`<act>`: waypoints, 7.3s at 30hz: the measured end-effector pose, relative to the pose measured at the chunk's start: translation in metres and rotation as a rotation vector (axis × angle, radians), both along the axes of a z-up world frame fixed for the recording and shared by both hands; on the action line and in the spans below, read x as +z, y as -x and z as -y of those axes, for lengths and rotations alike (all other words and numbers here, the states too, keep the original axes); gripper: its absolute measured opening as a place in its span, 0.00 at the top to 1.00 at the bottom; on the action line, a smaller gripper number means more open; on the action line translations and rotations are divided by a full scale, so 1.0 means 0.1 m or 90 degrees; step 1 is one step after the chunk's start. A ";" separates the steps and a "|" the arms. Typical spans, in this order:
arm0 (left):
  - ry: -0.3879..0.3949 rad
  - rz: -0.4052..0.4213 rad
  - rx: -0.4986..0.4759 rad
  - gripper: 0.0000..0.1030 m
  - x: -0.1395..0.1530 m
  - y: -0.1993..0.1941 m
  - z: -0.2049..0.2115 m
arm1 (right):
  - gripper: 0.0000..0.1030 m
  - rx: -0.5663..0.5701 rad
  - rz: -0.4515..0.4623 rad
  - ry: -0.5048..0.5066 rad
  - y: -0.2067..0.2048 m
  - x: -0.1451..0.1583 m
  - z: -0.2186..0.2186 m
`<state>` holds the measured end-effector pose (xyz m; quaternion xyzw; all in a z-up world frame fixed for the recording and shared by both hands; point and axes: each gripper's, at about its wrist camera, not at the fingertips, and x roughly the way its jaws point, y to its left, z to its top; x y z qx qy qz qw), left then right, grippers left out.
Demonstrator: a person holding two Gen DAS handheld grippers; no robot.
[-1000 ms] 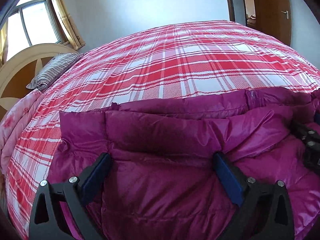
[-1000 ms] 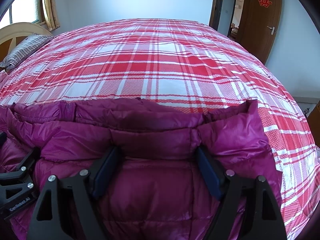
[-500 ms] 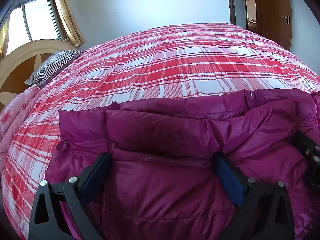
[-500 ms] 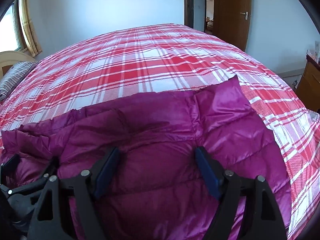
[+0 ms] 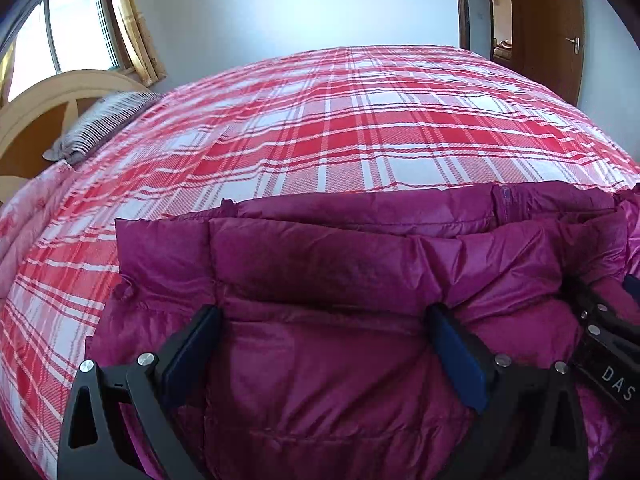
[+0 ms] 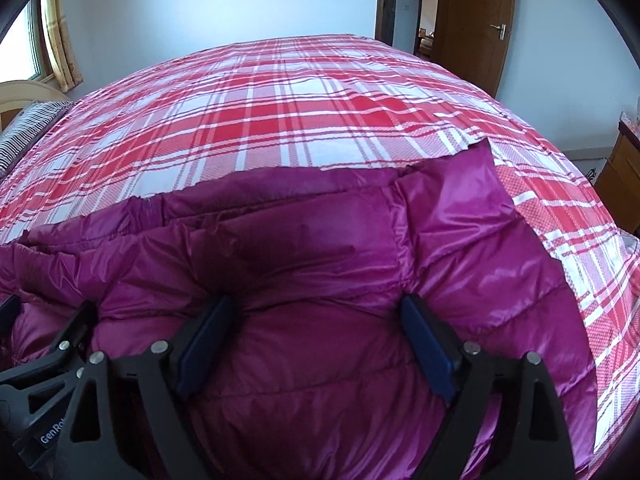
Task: Fold large clothes
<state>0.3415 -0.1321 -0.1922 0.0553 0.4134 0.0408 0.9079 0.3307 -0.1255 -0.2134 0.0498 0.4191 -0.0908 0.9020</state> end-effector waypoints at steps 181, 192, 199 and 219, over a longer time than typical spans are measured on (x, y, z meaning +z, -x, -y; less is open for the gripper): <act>-0.029 0.132 -0.179 0.15 0.55 0.28 1.12 | 0.25 -0.085 0.193 -0.242 0.57 0.40 1.72; -0.041 0.119 -0.177 0.13 0.34 0.21 1.15 | 0.32 -0.078 0.154 -0.281 0.45 0.14 1.77; -0.011 0.088 -0.179 0.12 0.25 0.12 1.12 | 0.32 -0.081 0.131 -0.279 0.37 0.08 1.77; 0.051 0.023 -0.185 0.06 0.10 -0.04 1.03 | 0.31 -0.077 0.089 -0.297 0.23 -0.01 1.81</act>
